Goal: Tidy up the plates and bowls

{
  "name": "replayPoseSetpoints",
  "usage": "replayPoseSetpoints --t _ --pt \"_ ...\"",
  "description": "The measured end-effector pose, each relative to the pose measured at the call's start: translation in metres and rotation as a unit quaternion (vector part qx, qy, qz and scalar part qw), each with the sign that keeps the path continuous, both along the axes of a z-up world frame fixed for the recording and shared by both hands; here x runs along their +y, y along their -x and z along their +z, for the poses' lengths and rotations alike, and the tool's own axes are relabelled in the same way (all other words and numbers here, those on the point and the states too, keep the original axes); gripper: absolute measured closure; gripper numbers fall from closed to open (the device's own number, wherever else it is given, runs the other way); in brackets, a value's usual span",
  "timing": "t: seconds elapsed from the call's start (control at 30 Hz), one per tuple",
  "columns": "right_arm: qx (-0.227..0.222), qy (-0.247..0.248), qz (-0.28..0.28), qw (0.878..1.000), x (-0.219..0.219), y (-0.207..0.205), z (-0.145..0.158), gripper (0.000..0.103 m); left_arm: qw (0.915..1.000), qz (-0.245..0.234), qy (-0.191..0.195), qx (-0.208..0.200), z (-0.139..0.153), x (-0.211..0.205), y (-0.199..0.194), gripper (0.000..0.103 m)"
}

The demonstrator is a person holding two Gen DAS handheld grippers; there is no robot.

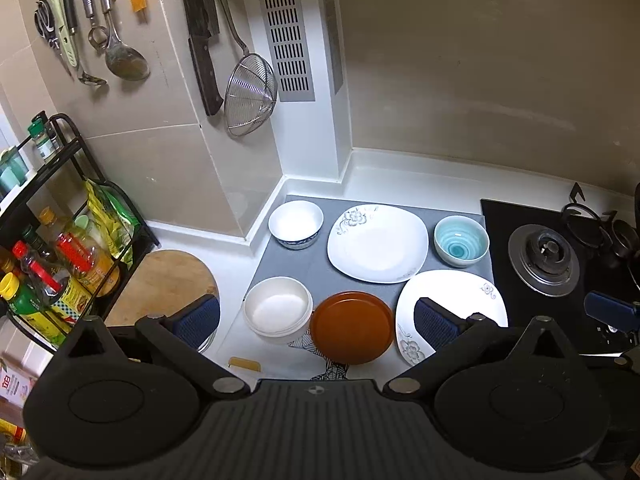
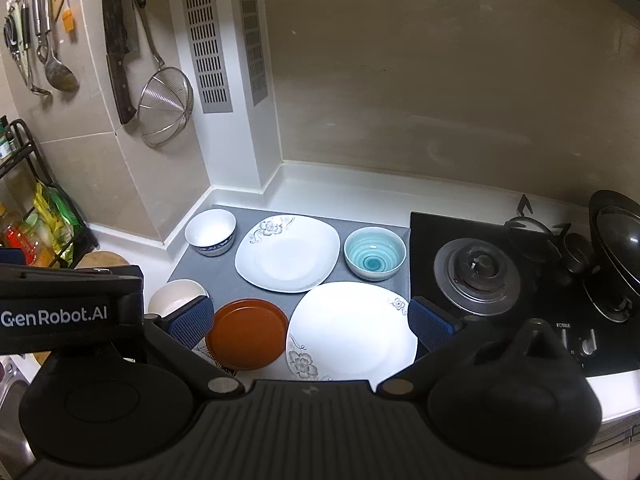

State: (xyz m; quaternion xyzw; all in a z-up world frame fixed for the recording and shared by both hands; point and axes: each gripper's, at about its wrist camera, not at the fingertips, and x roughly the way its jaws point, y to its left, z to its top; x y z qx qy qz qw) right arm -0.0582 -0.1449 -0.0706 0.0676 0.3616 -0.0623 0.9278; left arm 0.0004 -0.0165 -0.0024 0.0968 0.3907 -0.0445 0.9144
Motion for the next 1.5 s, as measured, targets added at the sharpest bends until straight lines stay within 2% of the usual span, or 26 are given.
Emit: replayPoseSetpoints --t 0.87,1.5 --pt "0.003 0.002 0.011 1.000 -0.003 0.030 -0.004 0.000 0.9999 0.013 0.002 0.009 -0.004 -0.006 0.033 0.000" --pt "0.016 -0.001 0.014 1.000 -0.004 0.031 -0.016 0.000 0.9996 0.017 0.000 0.021 -0.015 -0.001 0.032 0.000"
